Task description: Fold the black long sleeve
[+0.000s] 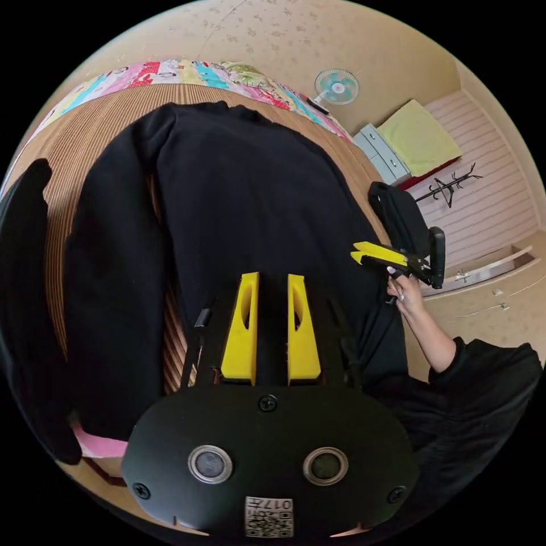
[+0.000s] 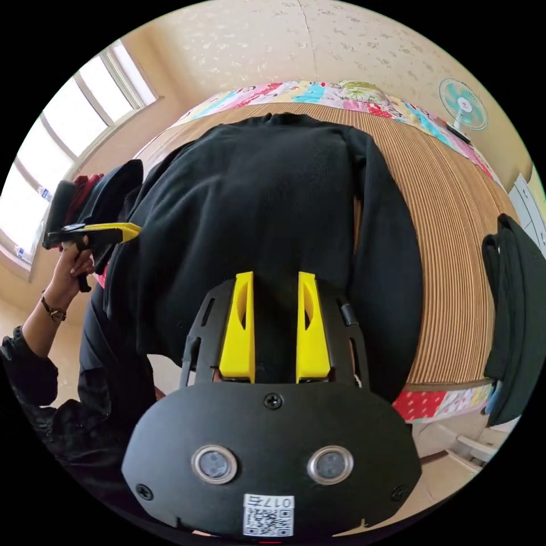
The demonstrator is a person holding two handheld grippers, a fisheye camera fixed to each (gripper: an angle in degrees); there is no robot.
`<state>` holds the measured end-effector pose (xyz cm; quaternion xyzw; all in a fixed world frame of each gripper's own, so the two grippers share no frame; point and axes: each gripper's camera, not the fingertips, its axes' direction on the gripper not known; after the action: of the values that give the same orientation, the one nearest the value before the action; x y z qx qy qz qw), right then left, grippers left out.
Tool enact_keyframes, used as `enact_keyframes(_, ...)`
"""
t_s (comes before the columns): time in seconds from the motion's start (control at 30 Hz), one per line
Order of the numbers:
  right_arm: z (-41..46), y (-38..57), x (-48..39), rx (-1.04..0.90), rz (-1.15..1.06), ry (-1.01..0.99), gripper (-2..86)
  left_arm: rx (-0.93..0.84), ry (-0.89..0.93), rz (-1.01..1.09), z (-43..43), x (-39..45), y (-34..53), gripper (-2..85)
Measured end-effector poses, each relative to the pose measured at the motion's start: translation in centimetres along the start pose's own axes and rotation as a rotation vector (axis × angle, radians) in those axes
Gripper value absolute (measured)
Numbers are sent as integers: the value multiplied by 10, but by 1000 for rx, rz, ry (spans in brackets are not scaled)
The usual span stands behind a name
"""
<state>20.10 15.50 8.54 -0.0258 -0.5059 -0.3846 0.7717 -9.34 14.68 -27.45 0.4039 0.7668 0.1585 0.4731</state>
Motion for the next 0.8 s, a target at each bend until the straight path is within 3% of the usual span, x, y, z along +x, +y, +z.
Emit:
enact_keyframes(0.07, 10, 44, -20, 67, -55, 126, 92, 53, -103, -58, 9, 14, 36, 45)
enact_keyframes(0.13, 12, 60, -28, 39, -76, 203, 83, 64, -93, -88, 7, 21, 58, 35)
enact_keyframes(0.23, 5, 75, -13, -5, 11, 144, 77, 120, -25, -146, -16, 24, 95, 20)
enact_keyframes(0.33, 3, 86, 5, -2, 31, 69, 70, 363, 14, -221, -72, 13, 154, 21)
enact_keyframes(0.47, 7, 85, 10, -41, 5, 78, 67, 621, -246, -480, -161, -27, 237, 86)
enact_keyframes(0.53, 8, 84, 13, -48, 26, 71, 66, 718, -240, -568, -190, -54, 268, 94)
enact_keyframes(0.6, 5, 87, 22, -43, 73, 29, 65, 736, -222, -664, -203, -86, 290, 99)
enact_keyframes(0.67, -1, 95, 38, -22, 124, -47, 65, 627, -125, -797, -189, -136, 299, 119)
enact_keyframes(0.8, -9, 108, 46, 14, 139, -69, 65, 571, 92, -761, -158, -177, 298, 93)
